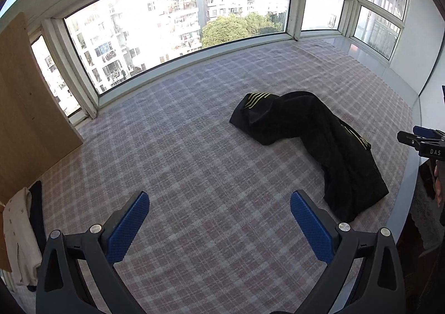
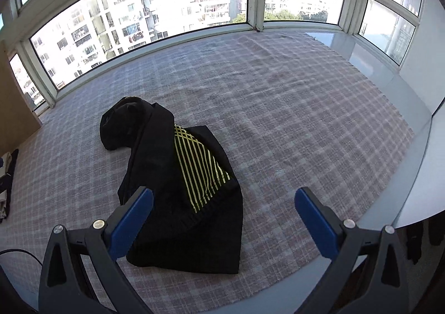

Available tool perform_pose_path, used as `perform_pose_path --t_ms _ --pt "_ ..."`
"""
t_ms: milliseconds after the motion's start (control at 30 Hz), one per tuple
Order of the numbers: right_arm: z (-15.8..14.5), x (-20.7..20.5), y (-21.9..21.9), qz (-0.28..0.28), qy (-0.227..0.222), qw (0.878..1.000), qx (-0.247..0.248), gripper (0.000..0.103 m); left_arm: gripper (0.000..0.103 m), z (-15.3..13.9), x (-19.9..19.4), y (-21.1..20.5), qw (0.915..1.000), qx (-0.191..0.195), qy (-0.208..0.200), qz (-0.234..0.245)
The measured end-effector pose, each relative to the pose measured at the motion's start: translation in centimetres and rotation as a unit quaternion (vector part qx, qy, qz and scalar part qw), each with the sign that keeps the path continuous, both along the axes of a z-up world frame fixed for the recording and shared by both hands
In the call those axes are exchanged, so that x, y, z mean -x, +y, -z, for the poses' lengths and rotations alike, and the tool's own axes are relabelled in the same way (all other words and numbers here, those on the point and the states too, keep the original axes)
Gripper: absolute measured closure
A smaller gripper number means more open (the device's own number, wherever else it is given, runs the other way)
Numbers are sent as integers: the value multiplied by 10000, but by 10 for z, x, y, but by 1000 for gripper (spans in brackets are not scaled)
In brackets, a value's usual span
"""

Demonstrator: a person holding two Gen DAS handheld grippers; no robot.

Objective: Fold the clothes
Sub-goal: 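Move both grippers toward the crumpled black striped shorts, then close the right gripper on the black shorts' fabric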

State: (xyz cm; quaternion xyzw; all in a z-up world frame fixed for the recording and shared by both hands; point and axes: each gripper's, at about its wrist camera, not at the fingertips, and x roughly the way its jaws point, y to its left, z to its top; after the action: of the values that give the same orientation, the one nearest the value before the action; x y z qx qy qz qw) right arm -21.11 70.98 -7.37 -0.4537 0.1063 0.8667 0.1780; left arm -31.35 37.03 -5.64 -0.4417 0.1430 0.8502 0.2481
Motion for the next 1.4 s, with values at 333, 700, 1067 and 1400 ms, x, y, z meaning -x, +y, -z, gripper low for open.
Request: perform_pose_path --t_ms 333,700,1067,1400 --pt "35 11 -1 11 -184 9998 -7 0 1 40 -12 96 9970 167 -336 673" --pt "3 14 -37 3 46 9995 -317 0 1 34 -23 102 9967 166 -217 760" --pt "-6 12 -47 -182 160 9982 -543 0 1 30 -28 100 9966 187 -107 794" --pt "53 -9 7 -850 -82 9950 510 69 1 47 -39 100 9949 437 -121 903"
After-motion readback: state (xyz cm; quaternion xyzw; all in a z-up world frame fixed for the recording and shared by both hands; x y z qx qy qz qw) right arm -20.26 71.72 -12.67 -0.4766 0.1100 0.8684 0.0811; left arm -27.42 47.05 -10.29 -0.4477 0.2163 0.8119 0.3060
